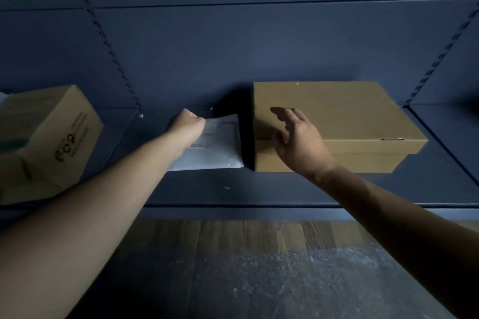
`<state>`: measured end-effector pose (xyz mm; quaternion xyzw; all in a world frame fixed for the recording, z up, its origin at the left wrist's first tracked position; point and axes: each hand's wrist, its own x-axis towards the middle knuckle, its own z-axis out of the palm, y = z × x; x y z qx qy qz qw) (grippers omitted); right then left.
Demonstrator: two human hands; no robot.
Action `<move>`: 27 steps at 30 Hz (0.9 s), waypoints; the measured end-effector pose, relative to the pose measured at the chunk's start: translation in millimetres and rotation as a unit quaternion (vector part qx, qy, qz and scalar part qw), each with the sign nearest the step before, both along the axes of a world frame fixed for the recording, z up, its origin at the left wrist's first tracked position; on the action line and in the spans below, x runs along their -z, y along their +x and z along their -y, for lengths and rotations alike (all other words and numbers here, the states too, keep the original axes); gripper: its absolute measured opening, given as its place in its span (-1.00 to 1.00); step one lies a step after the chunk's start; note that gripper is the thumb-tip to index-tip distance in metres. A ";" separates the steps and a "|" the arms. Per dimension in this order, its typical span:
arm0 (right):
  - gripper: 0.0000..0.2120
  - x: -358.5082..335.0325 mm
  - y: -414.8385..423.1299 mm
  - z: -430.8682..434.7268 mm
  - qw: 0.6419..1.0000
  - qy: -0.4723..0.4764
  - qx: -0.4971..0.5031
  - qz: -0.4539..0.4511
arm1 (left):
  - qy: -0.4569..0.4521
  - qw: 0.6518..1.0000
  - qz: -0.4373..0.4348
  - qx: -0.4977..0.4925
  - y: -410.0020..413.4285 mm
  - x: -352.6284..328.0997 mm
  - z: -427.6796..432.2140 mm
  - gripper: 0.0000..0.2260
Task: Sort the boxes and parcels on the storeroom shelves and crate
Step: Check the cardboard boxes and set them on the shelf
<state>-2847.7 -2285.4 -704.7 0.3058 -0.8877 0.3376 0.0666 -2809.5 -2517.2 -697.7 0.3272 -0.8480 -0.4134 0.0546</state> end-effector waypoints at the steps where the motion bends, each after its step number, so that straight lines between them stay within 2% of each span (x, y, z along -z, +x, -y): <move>1: -0.53 2.9 1.7 12.4 1.000 -0.006 -0.013 -0.003 | 0.002 1.000 0.004 0.001 1.4 4.8 9.8 -0.91; 6: -0.53 12.4 -1.3 77.7 0.999 0.004 -0.026 0.037 | 0.050 0.999 0.006 -0.005 8.3 20.5 47.0 -0.83; 11: -0.54 4.9 0.9 126.1 0.984 0.060 0.047 0.162 | 0.099 0.994 0.039 -0.010 33.4 14.6 74.2 -0.81; 14: -0.58 7.2 1.2 141.4 0.971 0.077 0.088 0.207 | 0.115 0.991 0.059 -0.018 45.4 8.1 85.5 -0.79; 17: -0.57 24.9 -3.5 153.6 0.967 0.095 0.099 0.213 | 0.108 0.992 0.060 -0.013 39.6 12.1 96.6 -0.83; 21: -0.56 56.1 -22.6 172.3 0.969 0.129 0.096 0.188 | 0.080 0.995 0.050 -0.007 26.0 20.4 101.8 -0.77; 24: -0.50 64.5 -28.9 175.2 0.956 0.157 0.116 0.218 | 0.071 0.996 0.057 0.018 26.1 9.4 94.0 -0.77; 27: -0.36 63.5 -27.5 169.2 0.938 0.180 0.102 0.278 | 0.056 0.996 0.069 0.026 37.3 -14.2 87.1 -0.91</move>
